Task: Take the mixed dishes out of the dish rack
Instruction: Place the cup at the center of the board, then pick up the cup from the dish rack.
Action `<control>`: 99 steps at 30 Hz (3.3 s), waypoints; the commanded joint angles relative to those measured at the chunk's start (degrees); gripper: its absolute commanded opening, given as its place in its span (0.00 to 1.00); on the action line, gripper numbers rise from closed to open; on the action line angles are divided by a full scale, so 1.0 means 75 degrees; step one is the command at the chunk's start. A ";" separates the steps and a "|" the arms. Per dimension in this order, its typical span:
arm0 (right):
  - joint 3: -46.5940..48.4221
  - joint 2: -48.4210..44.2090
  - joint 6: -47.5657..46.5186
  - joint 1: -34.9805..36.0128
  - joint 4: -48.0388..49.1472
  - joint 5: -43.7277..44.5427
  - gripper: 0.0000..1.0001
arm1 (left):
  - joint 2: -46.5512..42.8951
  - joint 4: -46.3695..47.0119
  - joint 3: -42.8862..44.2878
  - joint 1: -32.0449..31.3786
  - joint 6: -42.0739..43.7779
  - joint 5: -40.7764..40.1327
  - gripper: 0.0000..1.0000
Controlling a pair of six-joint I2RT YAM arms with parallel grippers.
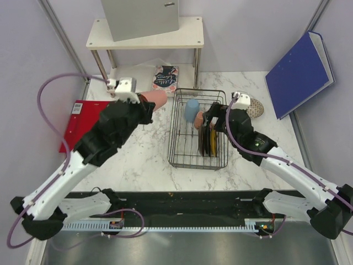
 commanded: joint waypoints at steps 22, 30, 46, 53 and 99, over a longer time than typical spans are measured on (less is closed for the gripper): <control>-0.0983 -0.1405 -0.0531 -0.0236 -0.1591 0.1573 0.98 | 0.8219 -0.4978 0.6703 0.2768 0.1010 0.1852 0.02; -0.1077 -0.1289 -0.0460 -0.0225 -0.1591 0.1562 0.98 | 0.9122 -0.4849 0.6973 0.2791 0.1080 0.1758 0.02; -0.1299 -0.0948 -0.0343 -0.0236 -0.1298 0.1164 0.98 | 0.9872 -0.4369 0.7289 0.2943 0.1338 0.0809 0.02; -0.1323 -0.0866 -0.0343 -0.0225 -0.1263 0.1128 0.98 | 0.9639 -0.4439 0.7372 0.2978 0.1326 0.1078 0.42; 0.4946 0.6293 -0.2863 -0.0330 -0.0572 0.0367 0.98 | -0.2291 -0.0548 -0.2471 0.0881 -0.0560 0.1465 0.99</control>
